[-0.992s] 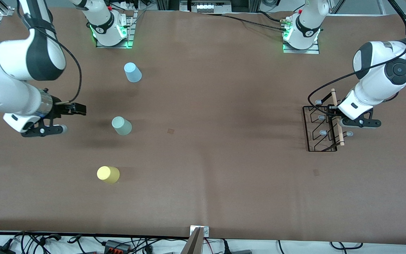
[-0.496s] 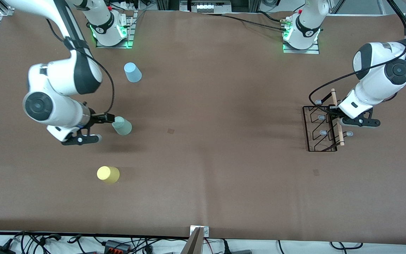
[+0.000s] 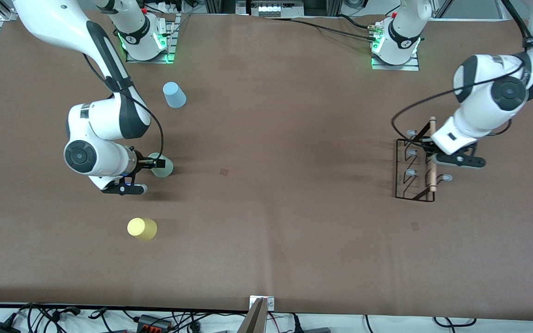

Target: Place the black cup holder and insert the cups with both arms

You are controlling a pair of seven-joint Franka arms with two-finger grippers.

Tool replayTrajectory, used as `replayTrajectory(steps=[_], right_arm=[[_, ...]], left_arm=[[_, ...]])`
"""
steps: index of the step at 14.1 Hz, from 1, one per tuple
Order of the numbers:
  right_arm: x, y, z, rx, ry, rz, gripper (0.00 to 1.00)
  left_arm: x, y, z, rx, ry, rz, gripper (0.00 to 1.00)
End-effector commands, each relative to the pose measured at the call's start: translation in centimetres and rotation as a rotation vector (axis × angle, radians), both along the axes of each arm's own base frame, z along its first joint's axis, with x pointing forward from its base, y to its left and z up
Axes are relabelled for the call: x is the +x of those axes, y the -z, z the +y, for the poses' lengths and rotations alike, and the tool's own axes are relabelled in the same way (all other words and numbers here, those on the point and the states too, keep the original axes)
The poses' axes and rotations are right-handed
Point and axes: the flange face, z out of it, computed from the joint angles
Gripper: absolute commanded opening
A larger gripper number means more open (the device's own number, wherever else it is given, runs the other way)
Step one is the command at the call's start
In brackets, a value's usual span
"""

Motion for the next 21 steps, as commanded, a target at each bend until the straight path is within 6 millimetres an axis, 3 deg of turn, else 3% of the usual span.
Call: replayTrajectory(steps=[1,4,8,11,15,17,18,19,21], right_arm=[[-1.5,0.9,0.4,-0.005,0.050,-0.006,1.00],[-1.7,1.7,0.3,0.002,0.085,0.002,1.00],[-1.9,3.0,0.4,0.029,0.122,0.028,1.00],[-1.8,3.9,0.1,0.028,0.126,0.026,1.00],[-1.7,3.9,0.0,0.026,0.128,0.035,0.96],[-1.7,4.0,0.0,0.025,0.128,0.038,0.55],[-1.9,3.9,-0.1,0.023,0.125,0.048,0.41],[-2.0,3.8,-0.2,0.021,0.121,0.065,0.31],[-1.9,2.5,-0.1,0.023,0.112,0.080,0.23]], left_arm=[[-0.1,-2.8,-5.3,-0.029,0.018,-0.008,0.01],[-0.3,-4.1,-13.3,-0.084,0.125,-0.022,0.01],[0.7,-5.3,-22.9,-0.152,0.004,0.059,0.01],[-1.5,-5.3,-31.9,-0.191,-0.096,0.086,0.01],[-2.3,-3.6,-38.6,-0.230,-0.122,0.130,0.01],[-3.8,-2.5,-42.4,-0.231,-0.117,0.143,0.01],[-4.3,-2.1,-43.9,-0.219,-0.144,0.133,0.01],[-4.6,-1.9,-44.6,-0.194,-0.151,0.102,0.01],[-4.9,0.4,-45.2,-0.139,-0.132,0.071,0.01]])
